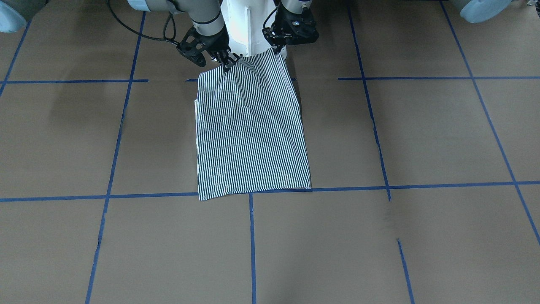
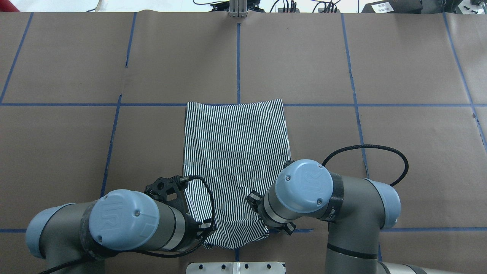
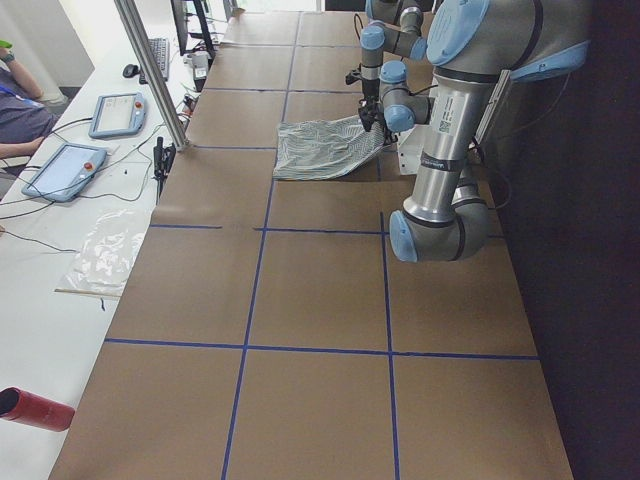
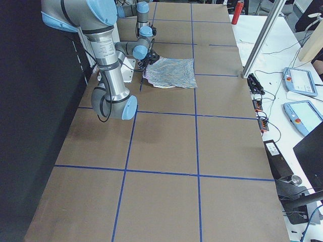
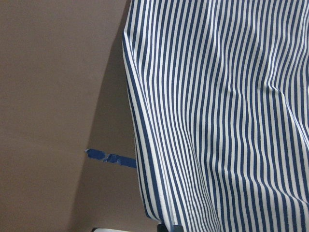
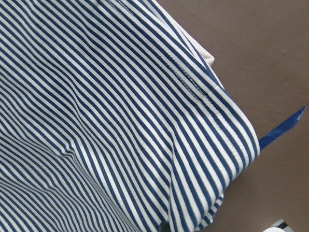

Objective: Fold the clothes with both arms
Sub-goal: 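Lift the near edge with both grippers and fold it over toward the far side, then release the shirt and raise both grippers away toward the far side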

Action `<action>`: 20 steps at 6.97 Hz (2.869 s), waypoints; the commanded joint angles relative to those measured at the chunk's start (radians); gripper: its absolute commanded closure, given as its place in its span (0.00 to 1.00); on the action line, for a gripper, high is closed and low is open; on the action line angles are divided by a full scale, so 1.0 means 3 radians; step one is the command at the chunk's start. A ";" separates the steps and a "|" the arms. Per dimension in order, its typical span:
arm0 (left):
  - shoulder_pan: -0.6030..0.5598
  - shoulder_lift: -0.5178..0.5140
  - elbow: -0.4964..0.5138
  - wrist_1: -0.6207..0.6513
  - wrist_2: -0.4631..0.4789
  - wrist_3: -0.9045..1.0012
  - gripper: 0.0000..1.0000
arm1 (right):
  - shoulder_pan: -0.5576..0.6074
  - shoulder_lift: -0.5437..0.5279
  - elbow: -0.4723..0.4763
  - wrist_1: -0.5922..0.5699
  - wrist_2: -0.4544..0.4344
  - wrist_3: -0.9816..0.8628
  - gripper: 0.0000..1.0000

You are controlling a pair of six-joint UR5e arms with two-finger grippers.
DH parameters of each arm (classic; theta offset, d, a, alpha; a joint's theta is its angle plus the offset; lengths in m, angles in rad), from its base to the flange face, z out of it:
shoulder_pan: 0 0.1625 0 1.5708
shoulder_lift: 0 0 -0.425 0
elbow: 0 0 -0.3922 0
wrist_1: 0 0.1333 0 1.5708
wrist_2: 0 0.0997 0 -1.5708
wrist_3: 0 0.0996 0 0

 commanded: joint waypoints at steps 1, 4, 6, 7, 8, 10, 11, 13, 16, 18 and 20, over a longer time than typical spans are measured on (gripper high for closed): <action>-0.0268 -0.0052 0.0129 -0.0011 0.0005 0.0003 1.00 | 0.0119 0.0047 -0.0152 0.0024 -0.0278 -0.0236 1.00; -0.0643 -0.0154 0.0599 -0.0312 -0.0006 0.0126 1.00 | 0.0508 0.0311 -0.0467 0.0019 -0.0300 -0.0550 1.00; -0.0740 -0.0190 0.0631 -0.0328 -0.0011 0.0121 1.00 | 0.0580 0.0451 -0.0689 0.0085 -0.0300 -0.0560 1.00; -0.1009 -0.0337 0.0854 -0.0369 -0.0016 0.0151 1.00 | 0.0823 0.0628 -0.0973 0.0389 -0.0290 -0.0722 1.00; -0.1310 -0.0592 0.1433 -0.0709 -0.0021 0.0233 1.00 | 0.1049 0.0868 -0.1427 0.0417 -0.0153 -0.0911 1.00; -0.1756 -0.0813 0.2468 -0.1552 -0.0021 0.0837 0.01 | 0.1291 0.1069 -0.2368 0.1123 -0.0095 -0.1146 0.01; -0.2057 -0.0804 0.2603 -0.1596 -0.0193 0.1262 0.00 | 0.1484 0.1075 -0.2575 0.1331 -0.0045 -0.1360 0.00; -0.2167 -0.0783 0.2620 -0.1602 -0.0317 0.1476 0.00 | 0.1811 0.1141 -0.2750 0.1328 0.0322 -0.1724 0.00; -0.2157 -0.0610 0.2386 -0.1673 -0.0660 0.1665 0.00 | 0.1915 0.1223 -0.2634 0.1003 0.0656 -0.2326 0.00; -0.1816 -0.0670 0.2410 -0.1755 -0.0498 0.1269 0.06 | 0.2169 0.1213 -0.2358 0.0272 0.0799 -0.3373 0.00; -0.1651 -0.0763 0.2436 -0.1750 -0.0353 0.1098 0.28 | 0.2314 0.1167 -0.2357 0.0264 0.0984 -0.3551 0.00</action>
